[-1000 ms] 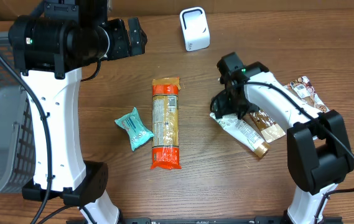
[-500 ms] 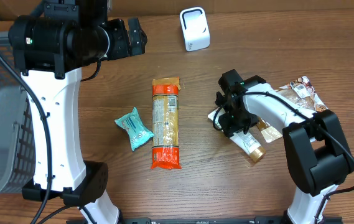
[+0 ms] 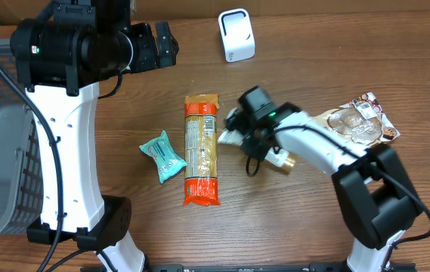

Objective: Scan the item barcode

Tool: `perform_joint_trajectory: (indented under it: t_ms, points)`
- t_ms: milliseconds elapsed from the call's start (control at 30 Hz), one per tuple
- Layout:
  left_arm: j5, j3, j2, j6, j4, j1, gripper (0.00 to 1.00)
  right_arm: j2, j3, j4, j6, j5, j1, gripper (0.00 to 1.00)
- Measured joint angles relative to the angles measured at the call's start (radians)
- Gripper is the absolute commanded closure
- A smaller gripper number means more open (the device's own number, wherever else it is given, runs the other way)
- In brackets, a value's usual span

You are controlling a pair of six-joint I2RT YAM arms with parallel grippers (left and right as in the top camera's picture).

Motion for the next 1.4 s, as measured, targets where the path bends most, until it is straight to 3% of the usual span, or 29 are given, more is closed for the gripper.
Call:
perform_joint_trajectory:
  t_ms: [67, 100, 133, 167, 200, 233, 433, 667, 933, 1000, 1067, 1200, 1400]
  points:
    - [0.0, 0.0, 0.0, 0.0, 0.0, 0.0, 0.0, 0.001, 0.0, 0.011, -0.138, -0.002, 0.05, 0.96]
    - [0.0, 0.0, 0.0, 0.0, 0.0, 0.0, 0.0, 0.002, -0.001, 0.014, -0.201, -0.003, 0.074, 0.91]
    - [0.0, 0.0, 0.0, 0.0, 0.0, 0.0, 0.0, 0.002, -0.001, 0.015, -0.253, -0.002, 0.091, 0.7]
    - [0.0, 0.0, 0.0, 0.0, 0.0, 0.0, 0.01, 0.002, -0.001, 0.016, -0.319, 0.0, 0.111, 0.59]
    - [0.0, 0.0, 0.0, 0.0, 0.0, 0.0, 0.0, 0.002, -0.001, 0.019, -0.365, 0.007, 0.125, 0.08]
    - [0.0, 0.0, 0.0, 0.0, 0.0, 0.0, 0.0, 0.003, -0.001, 0.025, -0.406, 0.015, 0.137, 0.0]
    - [0.0, 0.0, 0.0, 0.0, 0.0, 0.0, 0.01, 0.004, -0.002, 0.025, -0.481, 0.084, 0.162, 0.0]
    - [0.0, 0.0, 0.0, 0.0, 0.0, 0.0, 0.0, -0.029, 0.092, -0.082, -0.216, 0.004, 0.145, 0.0]
    - [0.0, 0.0, 0.0, 0.0, 0.0, 0.0, 0.0, -0.216, 0.229, -0.154, 0.397, -0.122, 0.096, 0.0]
    - [0.0, 0.0, 0.0, 0.0, 0.0, 0.0, 0.0, -0.224, 0.23, -0.153, 0.513, -0.181, 0.095, 0.07]
    - [0.0, 0.0, 0.0, 0.0, 0.0, 0.0, 0.0, -0.217, 0.225, -0.15, 0.66, -0.216, 0.097, 0.0]
    - [0.0, 0.0, 0.0, 0.0, 0.0, 0.0, 0.0, -0.203, 0.177, -0.211, 1.172, -0.142, 0.097, 0.0]
    - [0.0, 0.0, 0.0, 0.0, 0.0, 0.0, 0.0, -0.178, -0.022, 0.012, 1.774, -0.025, 0.098, 0.0]
